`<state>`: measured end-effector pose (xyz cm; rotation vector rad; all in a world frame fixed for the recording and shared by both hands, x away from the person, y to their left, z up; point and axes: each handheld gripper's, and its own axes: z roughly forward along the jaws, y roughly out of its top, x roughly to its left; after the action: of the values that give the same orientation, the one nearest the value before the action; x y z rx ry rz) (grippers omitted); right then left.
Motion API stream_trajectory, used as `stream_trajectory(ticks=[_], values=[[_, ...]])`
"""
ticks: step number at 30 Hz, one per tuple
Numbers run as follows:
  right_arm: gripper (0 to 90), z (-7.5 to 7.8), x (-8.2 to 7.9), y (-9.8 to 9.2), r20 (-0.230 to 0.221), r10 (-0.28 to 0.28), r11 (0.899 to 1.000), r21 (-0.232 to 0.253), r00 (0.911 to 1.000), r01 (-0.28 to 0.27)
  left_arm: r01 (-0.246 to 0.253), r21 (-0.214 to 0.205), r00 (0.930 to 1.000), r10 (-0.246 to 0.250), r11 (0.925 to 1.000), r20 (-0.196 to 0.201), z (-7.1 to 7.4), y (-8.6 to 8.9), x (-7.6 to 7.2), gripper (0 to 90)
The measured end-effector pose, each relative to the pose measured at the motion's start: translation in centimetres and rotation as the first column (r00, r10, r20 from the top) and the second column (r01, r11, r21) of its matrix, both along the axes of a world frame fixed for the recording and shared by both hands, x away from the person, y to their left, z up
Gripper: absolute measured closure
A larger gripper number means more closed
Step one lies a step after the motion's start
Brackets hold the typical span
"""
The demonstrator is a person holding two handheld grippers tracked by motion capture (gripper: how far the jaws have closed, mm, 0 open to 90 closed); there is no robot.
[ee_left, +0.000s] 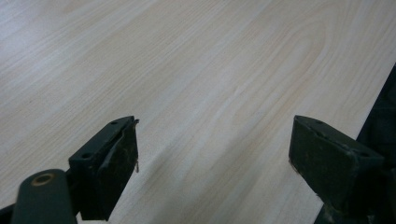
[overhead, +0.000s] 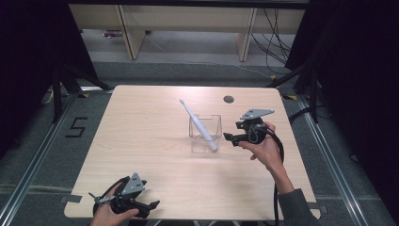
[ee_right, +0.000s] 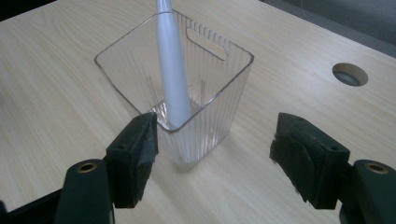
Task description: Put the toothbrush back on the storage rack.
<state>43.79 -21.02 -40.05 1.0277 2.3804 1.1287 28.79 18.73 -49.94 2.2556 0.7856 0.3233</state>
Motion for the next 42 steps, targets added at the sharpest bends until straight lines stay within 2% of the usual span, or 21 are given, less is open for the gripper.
stream_trajectory(ticks=[1,2,6,8,11,12,14,15,18,21,23,26,27,29,32,33,36,37,39,41,42], values=[[31.2,0.0,0.0,0.0,0.0,0.0,1.0,0.0,1.0,0.0,-0.001,-0.001,1.0,0.001,1.0,0.0,0.0,0.0,0.0,15.1],[31.2,-0.1,0.0,-0.1,0.021,0.008,1.0,-0.001,0.9998,-0.008,0.0,-0.003,1.0,0.0,1.0,-0.001,0.0,0.0,0.0,15.1],[31.2,-0.4,-0.7,-0.3,-0.016,-0.005,1.0,-0.001,0.9999,0.005,0.0,-0.001,1.0,0.0,1.0,0.001,0.0,0.0,0.0,15.1],[31.2,-0.8,-0.8,-0.5,-0.003,-0.014,1.0,-0.006,0.9999,0.014,0.002,0.003,1.0,-0.002,1.0,0.001,0.0,0.0,0.0,15.1],[31.2,-0.9,-0.9,-0.7,-0.004,-0.002,1.0,-0.013,1.0,0.002,0.002,0.001,1.0,-0.002,1.0,0.001,0.0,0.0,0.0,15.1],[31.2,-0.9,-1.1,-0.7,-0.009,-0.017,1.0,-0.004,0.9998,0.017,0.0,-0.007,1.0,0.0,1.0,-0.003,0.0,0.0,0.0,15.1],[31.2,-0.7,-1.2,-0.9,-0.006,-0.002,1.0,-0.008,1.0,0.002,-0.001,0.0,1.0,0.001,1.0,-0.001,0.0,0.0,0.0,15.1],[31.2,-0.7,-1.4,-0.9,-0.008,-0.016,1.0,-0.001,0.9998,0.016,0.0,0.001,1.0,0.0,1.0,-0.001,0.0,0.0,0.0,15.1],[31.2,-0.8,-1.5,-1.0,0.02,-0.009,1.0,-0.009,0.9998,0.009,-0.007,-0.001,1.0,0.007,1.0,-0.006,0.0,0.0,-0.1,15.1],[31.1,-1.1,-1.7,-1.2,0.005,-0.007,1.0,-0.011,1.0,0.007,-0.008,-0.002,0.9999,0.008,1.0,-0.007,-0.1,-0.1,-0.1,15.1],[31.1,-1.3,-1.9,-1.4,-0.018,-0.025,1.0,-0.01,0.9995,0.025,-0.008,-0.002,0.9999,0.008,1.0,-0.007,0.0,-0.1,-0.1,15.1],[31.1,-1.6,-2.1,-1.5,-0.017,-0.023,1.0,-0.012,0.9996,0.023,0.0,0.004,1.0,0.0,1.0,-0.001,0.0,0.0,0.0,15.1],[31.1,-1.6,-2.0,-1.7,-0.003,-0.014,1.0,-0.02,0.9999,0.014,-0.007,0.0,1.0,0.007,1.0,-0.007,-0.1,-0.1,-0.1,15.1],[31.1,-1.9,-2.3,-1.7,-0.021,-0.037,0.999,-0.012,0.9991,0.037,0.004,0.005,1.0,-0.004,1.0,0.0,0.0,0.0,0.0,15.1],[30.9,-2.2,-2.2,-2.0,0.004,-0.017,0.999,-0.028,0.9998,0.017,-0.006,0.0,0.9999,0.006,1.0,-0.008,-0.1,-0.1,0.0,15.1],[30.9,-2.2,-2.5,-2.0,-0.03,-0.036,0.999,-0.022,0.9989,0.036,0.001,0.005,1.0,-0.001,1.0,-0.002,0.0,0.0,0.0,15.1],[30.9,-2.4,-2.7,-2.1,-0.025,-0.045,0.999,-0.011,0.9987,0.044,0.001,0.005,1.0,-0.001,1.0,-0.003,0.0,0.0,0.0,15.1],[30.9,-2.4,-2.8,-2.2,-0.025,-0.032,0.999,-0.026,0.9992,0.032,0.001,0.006,1.0,-0.001,1.0,-0.003,0.0,0.0,0.0,15.0],[30.9,-2.6,-3.1,-2.3,-0.038,-0.048,0.999,-0.025,0.9981,0.047,0.001,0.006,1.0,-0.001,1.0,-0.003,0.0,0.0,0.0,15.1],[30.8,-2.8,-3.2,-2.3,-0.027,-0.041,0.999,-0.021,0.9988,0.04,0.0,0.005,1.0,0.0,1.0,-0.003,-0.1,0.0,0.0,15.1],[30.8,-2.9,-3.1,-2.4,-0.011,-0.02,0.999,-0.029,0.9997,0.02,0.0,0.004,1.0,0.0,1.0,-0.003,-0.1,0.0,0.0,15.1]])
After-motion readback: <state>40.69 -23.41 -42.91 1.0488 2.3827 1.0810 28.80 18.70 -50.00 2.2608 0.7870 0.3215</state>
